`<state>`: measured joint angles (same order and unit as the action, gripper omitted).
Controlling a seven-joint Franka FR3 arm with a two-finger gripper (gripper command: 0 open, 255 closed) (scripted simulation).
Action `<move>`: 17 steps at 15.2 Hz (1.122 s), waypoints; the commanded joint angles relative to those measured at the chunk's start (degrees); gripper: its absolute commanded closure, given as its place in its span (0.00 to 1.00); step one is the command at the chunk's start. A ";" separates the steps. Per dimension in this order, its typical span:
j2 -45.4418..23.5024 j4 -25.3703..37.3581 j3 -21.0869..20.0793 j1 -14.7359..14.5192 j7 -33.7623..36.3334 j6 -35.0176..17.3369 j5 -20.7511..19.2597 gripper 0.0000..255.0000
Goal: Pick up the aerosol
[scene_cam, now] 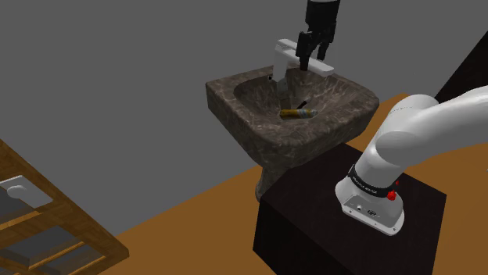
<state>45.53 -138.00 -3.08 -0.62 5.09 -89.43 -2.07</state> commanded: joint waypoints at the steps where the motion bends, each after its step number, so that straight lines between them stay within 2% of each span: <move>1: 0.00 0.00 0.00 0.00 0.00 0.00 0.00 0.00; 9: -7.32 -7.51 4.53 2.27 -6.25 -12.72 -6.21 0.00; 17: -19.92 -10.33 8.96 5.34 -11.02 -26.61 -12.78 0.00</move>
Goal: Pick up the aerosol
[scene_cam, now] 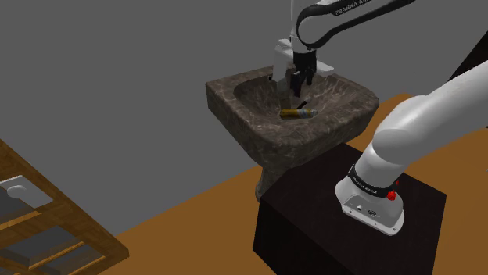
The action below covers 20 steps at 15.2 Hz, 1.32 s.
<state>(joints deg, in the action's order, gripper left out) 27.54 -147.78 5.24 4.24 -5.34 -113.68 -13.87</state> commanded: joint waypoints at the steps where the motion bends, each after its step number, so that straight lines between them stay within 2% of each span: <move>1: -3.83 -0.53 1.17 0.89 -1.07 -4.10 -1.81 0.00; 8: -18.63 1.89 4.45 3.73 -3.76 -15.59 -7.33 0.00; 16: -37.05 9.38 7.38 6.67 -5.91 -25.94 -12.42 0.00; 20: -39.91 9.74 7.55 6.85 -5.12 -28.35 -13.03 0.00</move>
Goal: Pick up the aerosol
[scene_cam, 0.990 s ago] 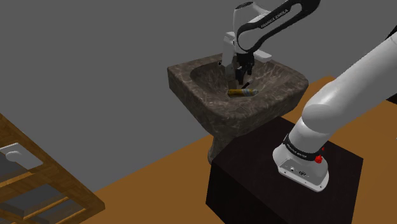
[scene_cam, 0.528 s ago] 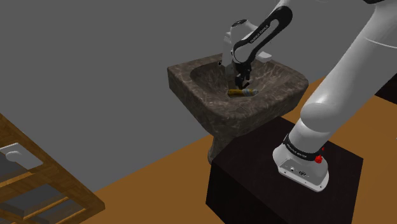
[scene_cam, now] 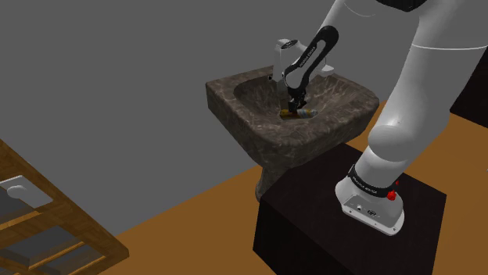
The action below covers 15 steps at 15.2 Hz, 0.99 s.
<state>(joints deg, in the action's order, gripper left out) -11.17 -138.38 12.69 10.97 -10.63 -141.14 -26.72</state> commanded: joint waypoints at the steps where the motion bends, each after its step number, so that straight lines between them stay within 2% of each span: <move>1: -1.97 0.38 0.13 0.13 0.47 -1.59 -0.34 0.00; 6: -4.76 0.63 0.23 0.22 1.55 -4.07 -0.95 0.00; 7: -4.44 0.80 0.19 0.24 1.28 -3.59 -0.76 1.00; 15: -4.37 1.59 0.01 0.29 0.78 -2.74 -0.26 1.00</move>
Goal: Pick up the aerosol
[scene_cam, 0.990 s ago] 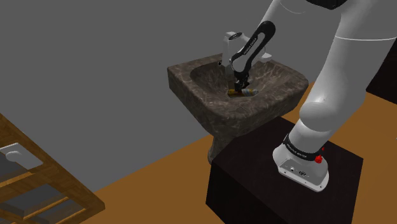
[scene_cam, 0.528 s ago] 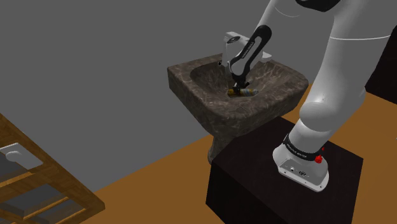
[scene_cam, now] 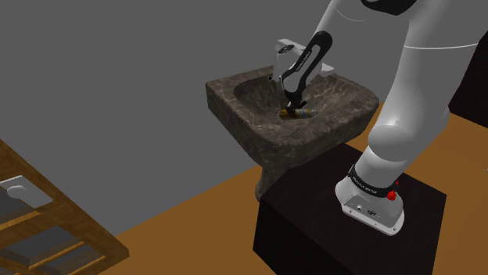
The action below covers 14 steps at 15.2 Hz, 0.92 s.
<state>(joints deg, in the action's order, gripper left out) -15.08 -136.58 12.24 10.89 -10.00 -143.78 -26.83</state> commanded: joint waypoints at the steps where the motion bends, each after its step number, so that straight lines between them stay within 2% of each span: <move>1: -0.86 -1.16 0.67 0.30 0.92 -1.43 -0.83 1.00; 14: 8.83 -1.27 0.07 0.14 -2.79 7.86 1.20 1.00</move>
<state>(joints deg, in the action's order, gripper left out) -7.87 -138.39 12.08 10.88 -12.71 -136.39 -25.75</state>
